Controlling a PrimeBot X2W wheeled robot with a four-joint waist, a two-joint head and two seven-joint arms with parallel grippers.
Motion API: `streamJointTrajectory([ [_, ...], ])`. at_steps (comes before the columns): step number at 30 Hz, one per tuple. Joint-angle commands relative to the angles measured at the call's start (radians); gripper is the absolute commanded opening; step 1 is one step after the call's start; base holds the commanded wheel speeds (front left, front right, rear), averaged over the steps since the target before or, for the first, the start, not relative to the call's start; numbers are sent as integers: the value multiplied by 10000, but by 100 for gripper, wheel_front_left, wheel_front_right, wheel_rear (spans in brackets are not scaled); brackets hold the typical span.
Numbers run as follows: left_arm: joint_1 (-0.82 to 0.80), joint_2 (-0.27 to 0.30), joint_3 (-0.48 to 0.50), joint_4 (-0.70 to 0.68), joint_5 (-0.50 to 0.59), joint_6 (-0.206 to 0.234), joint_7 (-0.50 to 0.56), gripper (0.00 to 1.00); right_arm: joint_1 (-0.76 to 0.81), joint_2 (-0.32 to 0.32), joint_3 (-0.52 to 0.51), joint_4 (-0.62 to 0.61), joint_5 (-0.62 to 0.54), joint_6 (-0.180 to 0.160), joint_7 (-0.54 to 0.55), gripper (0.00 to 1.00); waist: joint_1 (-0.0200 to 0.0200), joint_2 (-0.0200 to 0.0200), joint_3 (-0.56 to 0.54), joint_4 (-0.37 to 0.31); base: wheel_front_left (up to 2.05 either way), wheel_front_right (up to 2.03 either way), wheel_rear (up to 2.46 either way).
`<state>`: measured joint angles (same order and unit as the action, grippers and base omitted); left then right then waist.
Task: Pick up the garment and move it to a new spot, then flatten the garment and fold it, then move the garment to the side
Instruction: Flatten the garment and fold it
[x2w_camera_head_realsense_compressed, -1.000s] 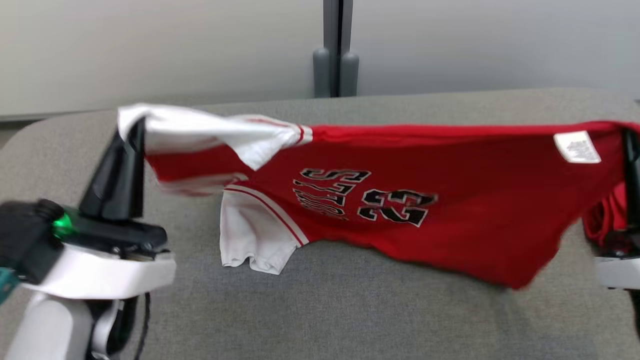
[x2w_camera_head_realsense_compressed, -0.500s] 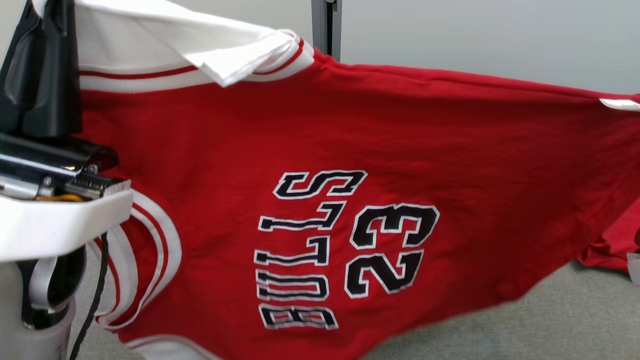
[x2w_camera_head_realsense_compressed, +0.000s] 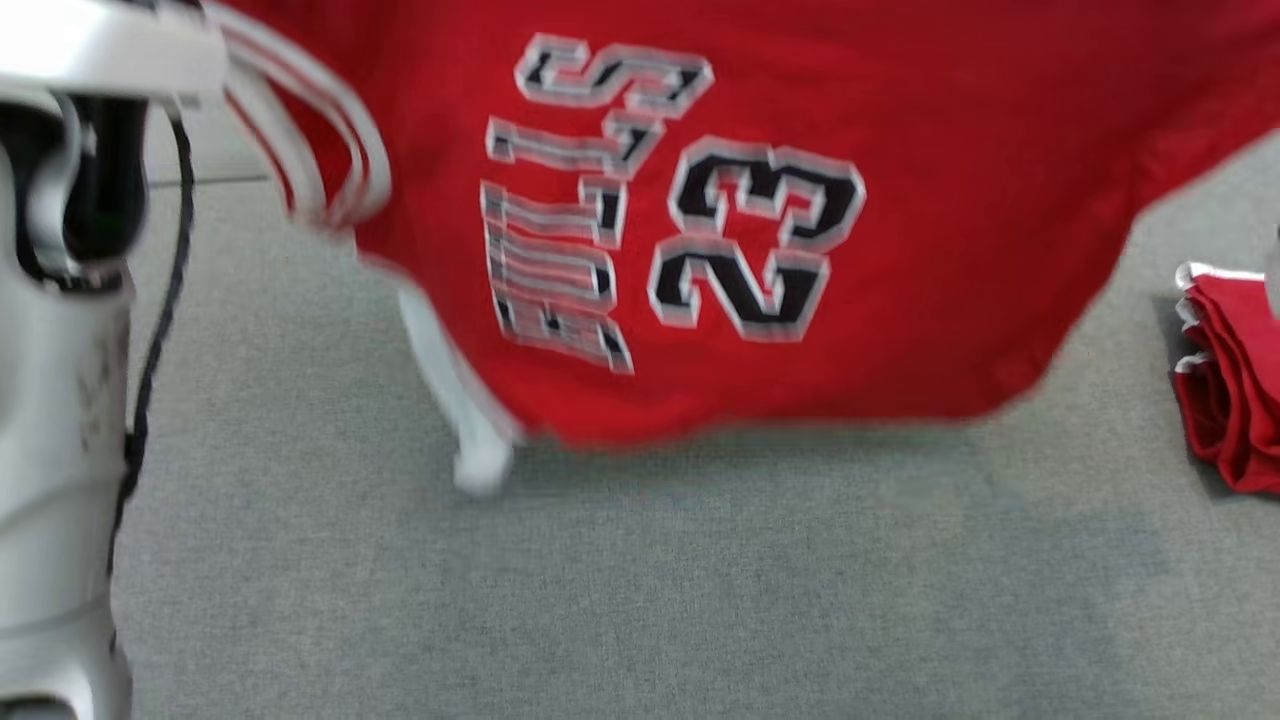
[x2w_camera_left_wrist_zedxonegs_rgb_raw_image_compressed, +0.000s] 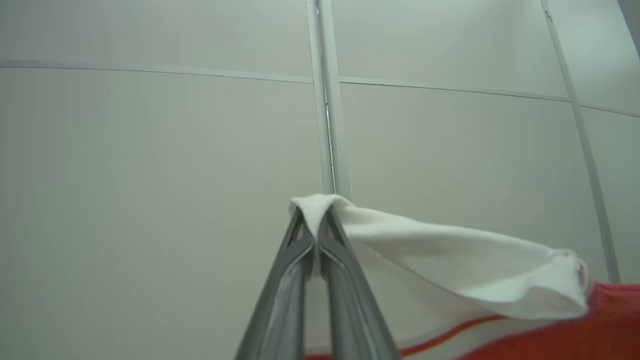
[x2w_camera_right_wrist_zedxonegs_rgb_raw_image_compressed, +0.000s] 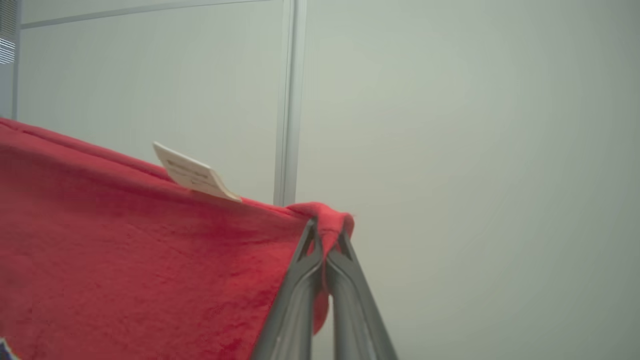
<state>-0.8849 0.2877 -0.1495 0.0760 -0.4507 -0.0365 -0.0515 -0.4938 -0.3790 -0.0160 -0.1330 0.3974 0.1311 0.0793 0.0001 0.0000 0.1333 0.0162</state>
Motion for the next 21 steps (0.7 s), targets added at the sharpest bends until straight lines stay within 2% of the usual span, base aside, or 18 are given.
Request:
streamJointTrajectory([
  [1,-856,-82,32,756,90,-105,-376,0,-887,-60,257,662,103,-7,-235,0,-1,0,407,-18,0,0,0],
  [6,-2394,-356,-36,3368,24,-307,-1057,0,-3200,194,1178,2944,238,-7,-1031,0,-1,0,643,-61,0,0,0],
  [11,-2662,-761,-220,6076,-311,-605,-1300,0,-4517,763,2386,5657,297,-7,-1729,0,-1,0,1250,15,0,0,0],
  [13,-2528,-844,-255,6578,-372,-656,-1380,0,-4649,886,2610,6150,337,-6,-1906,0,-1,0,1361,37,0,0,0],
  [16,-2047,-1159,-251,7982,-739,-793,-1637,0,-4770,1302,3222,7640,619,-6,-2368,0,-1,0,1826,85,0,0,0],
  [21,-1030,-1592,-249,9681,-1311,-943,-1998,0,-4081,1794,4075,9591,1310,-6,-3012,0,-1,0,2322,181,0,0,0],
])
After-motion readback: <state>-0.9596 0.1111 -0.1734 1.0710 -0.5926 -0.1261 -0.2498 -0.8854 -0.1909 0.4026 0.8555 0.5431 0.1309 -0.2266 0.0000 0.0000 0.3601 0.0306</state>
